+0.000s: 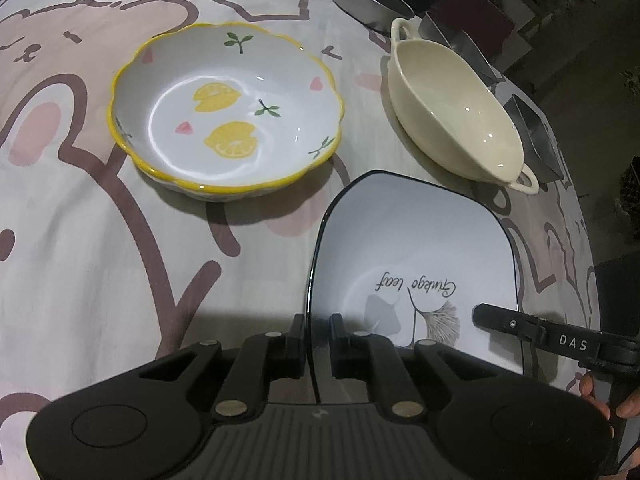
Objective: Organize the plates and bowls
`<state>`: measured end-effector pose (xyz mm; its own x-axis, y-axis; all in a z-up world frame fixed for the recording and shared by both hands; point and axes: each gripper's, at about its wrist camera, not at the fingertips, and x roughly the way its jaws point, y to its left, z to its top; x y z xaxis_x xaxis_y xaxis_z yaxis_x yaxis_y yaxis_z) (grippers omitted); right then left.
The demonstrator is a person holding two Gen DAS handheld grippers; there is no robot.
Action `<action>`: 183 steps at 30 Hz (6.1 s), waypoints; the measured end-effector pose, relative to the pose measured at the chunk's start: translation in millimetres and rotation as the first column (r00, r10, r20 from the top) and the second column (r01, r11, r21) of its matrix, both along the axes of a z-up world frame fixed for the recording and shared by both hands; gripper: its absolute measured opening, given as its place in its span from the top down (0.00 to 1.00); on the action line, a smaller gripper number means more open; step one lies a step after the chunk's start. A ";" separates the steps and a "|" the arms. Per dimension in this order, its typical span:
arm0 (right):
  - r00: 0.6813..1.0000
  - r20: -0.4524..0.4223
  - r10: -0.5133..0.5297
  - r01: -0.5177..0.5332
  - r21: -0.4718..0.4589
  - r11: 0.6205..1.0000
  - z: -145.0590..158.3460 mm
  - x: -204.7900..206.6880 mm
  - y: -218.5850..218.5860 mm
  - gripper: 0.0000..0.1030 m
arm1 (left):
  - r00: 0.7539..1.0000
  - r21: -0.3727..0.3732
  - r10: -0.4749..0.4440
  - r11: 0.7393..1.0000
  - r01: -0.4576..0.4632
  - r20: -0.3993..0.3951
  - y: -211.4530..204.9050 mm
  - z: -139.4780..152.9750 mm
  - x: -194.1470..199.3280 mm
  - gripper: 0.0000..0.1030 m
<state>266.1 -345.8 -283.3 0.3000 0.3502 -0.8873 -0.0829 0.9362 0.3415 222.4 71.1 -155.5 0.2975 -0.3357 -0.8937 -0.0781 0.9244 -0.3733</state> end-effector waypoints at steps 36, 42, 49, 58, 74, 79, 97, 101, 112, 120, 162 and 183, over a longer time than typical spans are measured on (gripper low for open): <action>0.917 0.329 -0.224 0.169 0.189 0.967 87.5 7.6 -44.3 0.00 | 0.857 0.128 -0.111 0.990 0.053 0.504 -41.4 114.5 35.4 0.00; 0.908 0.113 -0.404 0.358 0.290 0.887 48.4 56.9 -57.4 0.04 | 0.843 0.189 -0.119 0.982 0.021 0.525 -54.1 100.2 83.0 0.00; 0.859 -0.043 -0.509 0.494 0.328 0.805 10.6 81.7 -56.0 0.70 | 0.848 0.186 -0.100 0.982 0.001 0.520 -56.8 75.0 117.9 0.00; 0.862 -0.032 -0.506 0.493 0.284 0.822 15.4 91.3 -65.3 0.81 | 0.876 0.108 -0.025 0.994 -0.031 0.481 -55.3 53.4 142.2 0.06; 0.885 0.105 -0.453 0.417 0.252 0.873 20.4 134.3 -111.3 0.85 | 0.940 -0.070 0.098 0.994 -0.080 0.327 -58.6 12.7 178.6 0.62; 0.908 0.119 -0.402 0.360 0.268 0.894 20.5 143.0 -121.0 0.83 | 0.951 -0.099 0.105 0.992 -0.079 0.290 -59.9 2.7 185.0 0.75; 0.933 0.160 -0.322 0.282 0.231 0.931 33.0 159.6 -130.7 0.90 | 0.970 -0.129 0.120 0.987 -0.094 0.212 -47.5 3.7 183.1 0.83; 0.956 0.140 -0.258 0.226 0.206 0.952 35.5 153.2 -116.1 0.89 | 0.981 -0.109 0.087 0.992 -0.069 0.171 -33.2 4.8 174.1 0.83; 0.982 0.156 -0.103 0.068 0.214 0.975 31.1 160.4 -105.8 0.85 | 0.990 -0.176 0.065 0.983 -0.042 0.129 -17.3 -1.0 177.7 0.82; 0.978 0.189 -0.092 0.039 0.268 0.963 39.6 161.1 -119.9 0.48 | 0.991 -0.183 0.062 0.982 -0.039 0.121 -14.0 2.6 177.5 0.83; 0.983 0.184 -0.025 0.015 0.055 0.998 47.5 159.4 -68.7 0.74 | 0.979 -0.116 0.034 0.993 -0.011 0.201 -28.8 21.9 167.0 0.83; 0.940 0.341 -0.027 -0.018 0.127 0.992 135.7 67.0 -52.3 0.74 | 0.928 -0.126 0.092 0.991 -0.050 0.362 -7.6 122.9 58.3 0.83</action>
